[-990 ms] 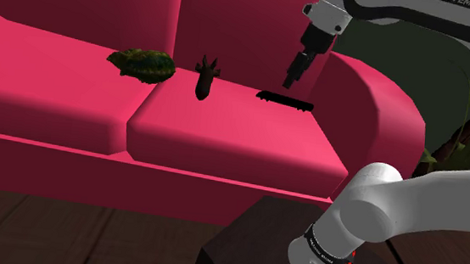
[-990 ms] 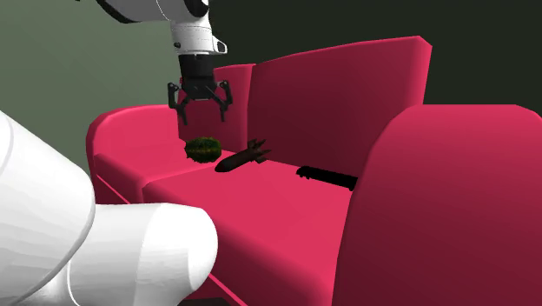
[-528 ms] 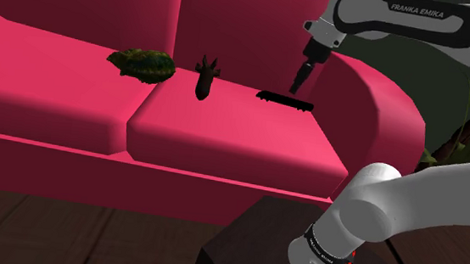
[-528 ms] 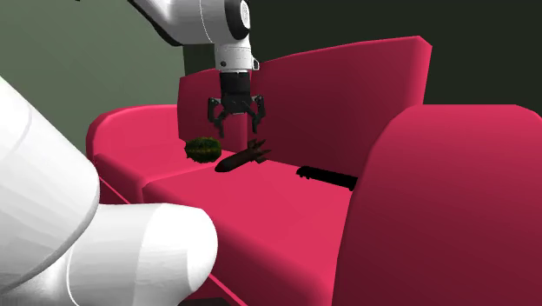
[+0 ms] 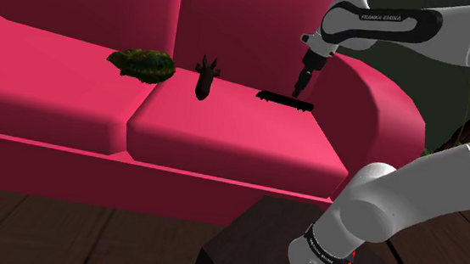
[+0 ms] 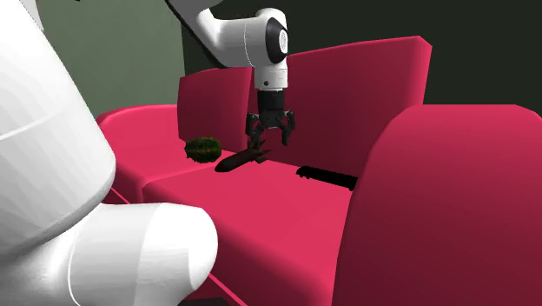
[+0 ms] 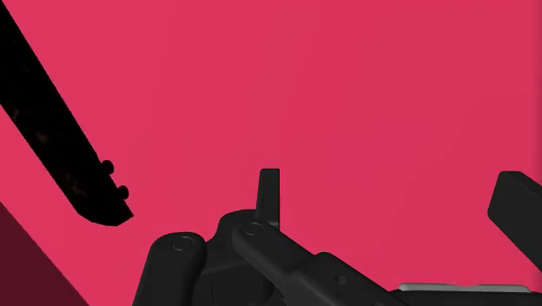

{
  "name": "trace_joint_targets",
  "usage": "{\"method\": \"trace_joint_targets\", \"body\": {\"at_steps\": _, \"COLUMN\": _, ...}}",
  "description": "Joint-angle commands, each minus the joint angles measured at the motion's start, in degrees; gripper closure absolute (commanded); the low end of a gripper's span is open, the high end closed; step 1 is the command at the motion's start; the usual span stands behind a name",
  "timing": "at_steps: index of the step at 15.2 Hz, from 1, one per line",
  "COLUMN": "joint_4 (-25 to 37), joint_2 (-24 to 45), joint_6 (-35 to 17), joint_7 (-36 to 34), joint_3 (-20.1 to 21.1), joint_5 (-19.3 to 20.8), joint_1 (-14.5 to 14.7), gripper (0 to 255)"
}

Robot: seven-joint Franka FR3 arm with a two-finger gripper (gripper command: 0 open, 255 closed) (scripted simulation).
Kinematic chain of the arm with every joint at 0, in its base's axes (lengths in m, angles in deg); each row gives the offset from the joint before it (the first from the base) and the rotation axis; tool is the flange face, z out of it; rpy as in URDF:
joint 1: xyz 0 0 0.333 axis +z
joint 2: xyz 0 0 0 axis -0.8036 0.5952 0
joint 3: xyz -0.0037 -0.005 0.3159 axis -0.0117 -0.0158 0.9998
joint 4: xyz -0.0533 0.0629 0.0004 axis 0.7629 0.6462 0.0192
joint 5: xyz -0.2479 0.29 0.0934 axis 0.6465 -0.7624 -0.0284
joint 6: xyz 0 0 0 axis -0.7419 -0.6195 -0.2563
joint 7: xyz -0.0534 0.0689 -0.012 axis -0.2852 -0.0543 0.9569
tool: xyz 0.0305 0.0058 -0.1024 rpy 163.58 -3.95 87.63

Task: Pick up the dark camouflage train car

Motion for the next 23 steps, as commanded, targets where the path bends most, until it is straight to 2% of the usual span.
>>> {"method": "trace_joint_targets", "body": {"at_steps": 1, "joint_4": 2.41, "joint_2": 3.84, "joint_6": -1.30, "joint_7": 4.46, "joint_3": -3.02, "joint_5": -0.60, "joint_1": 0.71, "gripper": 0}}
{"method": "trace_joint_targets", "body": {"at_steps": 6, "joint_4": 9.07, "joint_2": 14.87, "joint_6": -4.37, "joint_7": 16.35, "joint_3": -10.65, "joint_5": -5.00, "joint_1": 2.62, "gripper": 0}}
{"method": "trace_joint_targets", "body": {"at_steps": 11, "joint_4": 18.00, "joint_2": 29.05, "joint_6": -5.58, "joint_7": 30.37, "joint_3": -16.67, "joint_5": -14.58, "joint_1": 2.58, "gripper": 0}}
{"method": "trace_joint_targets", "body": {"at_steps": 14, "joint_4": 24.70, "joint_2": 38.48, "joint_6": -4.71, "joint_7": 38.69, "joint_3": -17.50, "joint_5": -21.65, "joint_1": -0.42, "gripper": 0}}
{"method": "trace_joint_targets", "body": {"at_steps": 18, "joint_4": 35.34, "joint_2": 50.30, "joint_6": -2.00, "joint_7": 47.22, "joint_3": -15.56, "joint_5": -29.26, "joint_1": -7.13, "gripper": 0}}
{"method": "trace_joint_targets", "body": {"at_steps": 21, "joint_4": 44.20, "joint_2": 58.08, "joint_6": 0.62, "joint_7": 51.28, "joint_3": -13.28, "joint_5": -32.96, "joint_1": -12.50, "gripper": 0}}
{"method": "trace_joint_targets", "body": {"at_steps": 23, "joint_4": 43.13, "joint_2": 58.40, "joint_6": -0.71, "joint_7": 51.51, "joint_3": -13.01, "joint_5": -33.22, "joint_1": -12.50, "gripper": 0}}
